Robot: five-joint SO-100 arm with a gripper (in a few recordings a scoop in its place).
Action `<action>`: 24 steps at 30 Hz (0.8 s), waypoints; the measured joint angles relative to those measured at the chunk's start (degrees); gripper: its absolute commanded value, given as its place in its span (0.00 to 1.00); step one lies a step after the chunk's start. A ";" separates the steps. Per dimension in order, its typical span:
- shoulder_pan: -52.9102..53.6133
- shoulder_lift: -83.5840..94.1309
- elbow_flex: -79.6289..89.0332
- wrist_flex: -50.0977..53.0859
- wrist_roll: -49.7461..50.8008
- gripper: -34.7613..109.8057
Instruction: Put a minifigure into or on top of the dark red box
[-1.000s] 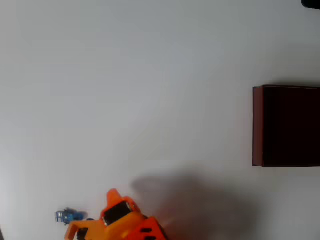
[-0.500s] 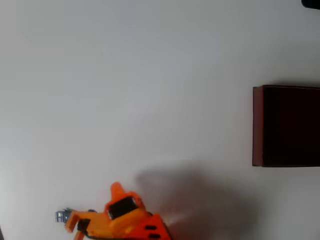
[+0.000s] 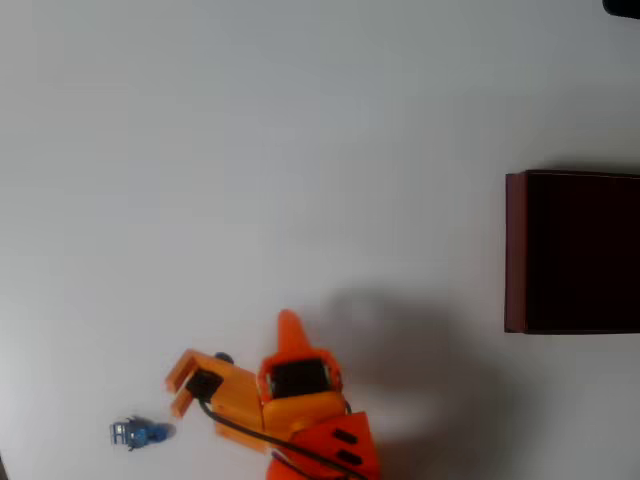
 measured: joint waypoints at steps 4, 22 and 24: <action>-5.71 -3.25 -6.68 1.85 12.22 0.24; -34.10 -45.70 -29.36 9.67 39.81 0.33; -36.21 -46.85 -28.39 9.40 42.89 0.33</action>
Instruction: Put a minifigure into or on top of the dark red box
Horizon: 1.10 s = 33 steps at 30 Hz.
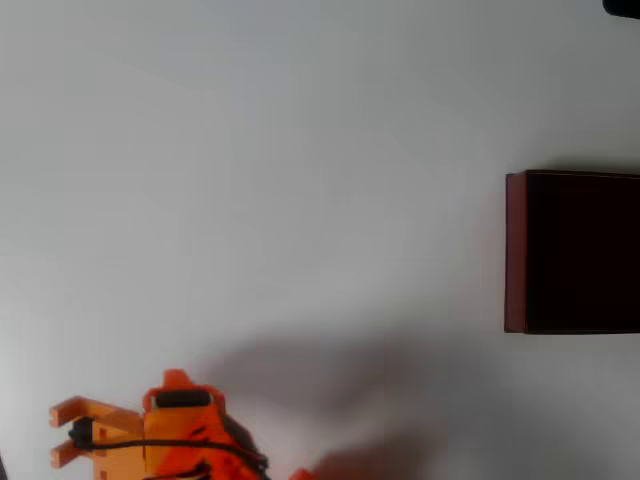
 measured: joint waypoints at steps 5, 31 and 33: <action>-4.13 -3.52 3.34 -0.26 8.44 0.33; -16.52 -20.39 -0.62 -4.83 18.90 0.33; -16.61 -22.76 -1.76 -5.62 18.90 0.33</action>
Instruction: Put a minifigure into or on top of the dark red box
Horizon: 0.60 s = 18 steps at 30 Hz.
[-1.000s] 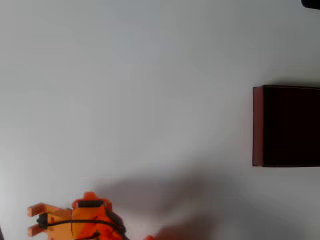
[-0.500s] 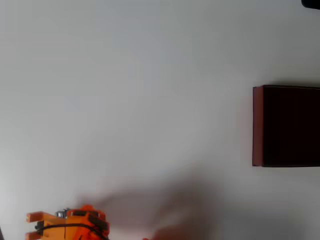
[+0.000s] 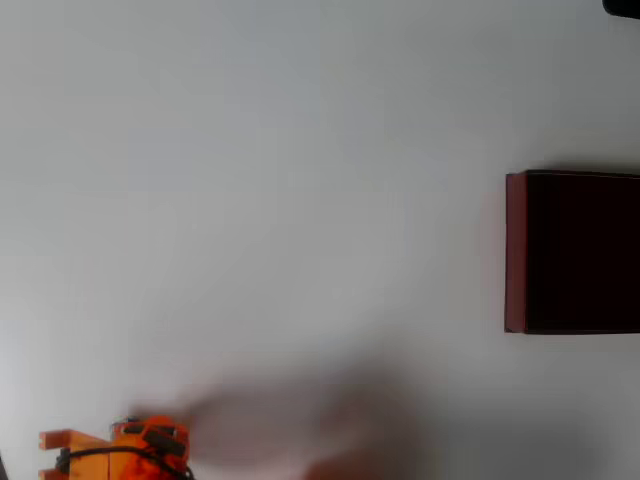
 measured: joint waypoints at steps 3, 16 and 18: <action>0.53 -3.60 -2.11 -0.62 -0.70 0.33; -0.09 -7.21 -4.31 -4.39 -1.41 0.33; -0.79 -7.21 -4.31 -4.75 -1.41 0.32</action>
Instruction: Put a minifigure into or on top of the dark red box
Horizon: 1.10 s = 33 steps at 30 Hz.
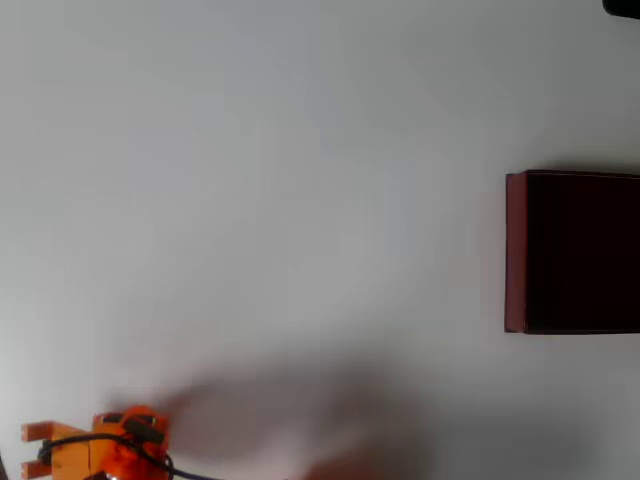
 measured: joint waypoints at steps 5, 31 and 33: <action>0.26 0.00 0.44 -0.09 0.35 0.31; 0.44 -1.05 -1.23 2.46 -1.23 0.24; 1.49 -1.05 -5.01 7.29 -2.55 0.24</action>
